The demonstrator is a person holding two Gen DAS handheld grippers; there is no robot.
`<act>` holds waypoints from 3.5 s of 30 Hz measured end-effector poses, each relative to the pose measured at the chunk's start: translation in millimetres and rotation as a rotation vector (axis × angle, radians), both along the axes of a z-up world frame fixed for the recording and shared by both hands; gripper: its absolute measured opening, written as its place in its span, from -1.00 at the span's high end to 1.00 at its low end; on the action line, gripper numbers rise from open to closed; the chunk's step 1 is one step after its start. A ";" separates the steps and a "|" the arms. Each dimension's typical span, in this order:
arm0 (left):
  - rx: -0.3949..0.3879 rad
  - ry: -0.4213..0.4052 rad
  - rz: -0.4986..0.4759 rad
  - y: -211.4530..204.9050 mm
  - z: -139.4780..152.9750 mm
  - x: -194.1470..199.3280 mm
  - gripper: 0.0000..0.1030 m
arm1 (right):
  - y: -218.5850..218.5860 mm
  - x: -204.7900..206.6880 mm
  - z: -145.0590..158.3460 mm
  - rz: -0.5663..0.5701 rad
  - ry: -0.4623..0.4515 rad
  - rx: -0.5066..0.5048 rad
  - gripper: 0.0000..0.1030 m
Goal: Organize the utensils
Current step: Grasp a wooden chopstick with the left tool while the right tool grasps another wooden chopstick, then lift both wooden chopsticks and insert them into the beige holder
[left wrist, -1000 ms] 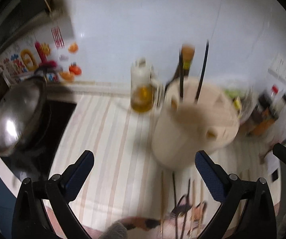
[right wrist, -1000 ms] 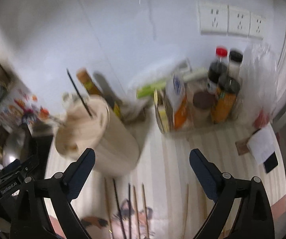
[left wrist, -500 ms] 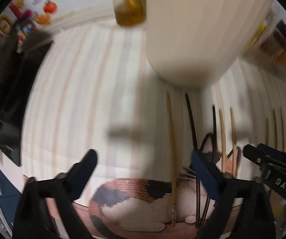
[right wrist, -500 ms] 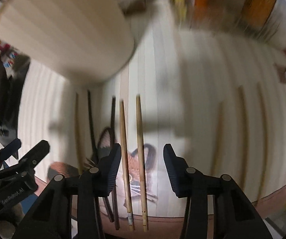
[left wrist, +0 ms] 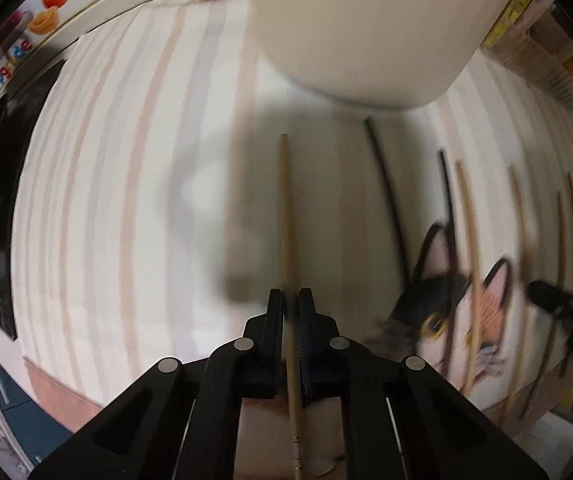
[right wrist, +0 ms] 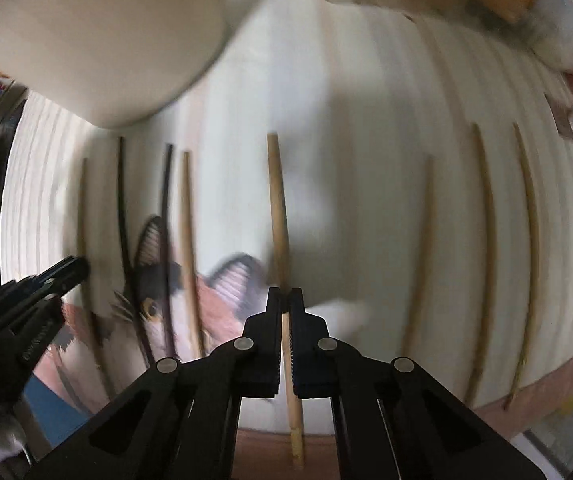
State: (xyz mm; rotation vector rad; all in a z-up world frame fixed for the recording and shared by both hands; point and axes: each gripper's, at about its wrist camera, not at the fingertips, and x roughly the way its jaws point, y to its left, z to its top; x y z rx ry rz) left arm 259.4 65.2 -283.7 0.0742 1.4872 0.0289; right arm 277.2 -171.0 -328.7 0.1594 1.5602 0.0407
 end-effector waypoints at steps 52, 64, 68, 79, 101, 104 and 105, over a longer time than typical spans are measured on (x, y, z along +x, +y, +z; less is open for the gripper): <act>-0.089 -0.353 0.005 12.1 148.9 -24.3 0.93 | 18.0 -17.6 131.1 -0.029 -0.368 0.081 0.87; -0.245 -0.724 0.004 10.6 328.9 10.9 0.93 | 28.0 49.1 299.7 -0.037 -0.757 0.209 0.87; -0.248 -0.782 -0.002 7.5 359.1 40.4 0.93 | 34.1 87.8 324.1 -0.053 -0.828 0.197 0.87; -0.214 -0.727 0.018 -1.0 336.4 120.4 0.93 | 52.6 170.6 300.3 -0.095 -0.880 0.200 0.87; -0.306 -0.529 0.042 2.2 278.1 160.1 0.88 | 65.4 181.0 242.8 0.010 -0.778 0.244 0.86; -0.297 -0.540 0.046 5.4 286.8 148.6 0.81 | 60.9 170.6 246.7 0.030 -0.742 0.249 0.83; -0.278 -0.549 0.048 6.7 290.3 143.8 0.78 | 59.4 167.2 248.6 0.030 -0.735 0.247 0.74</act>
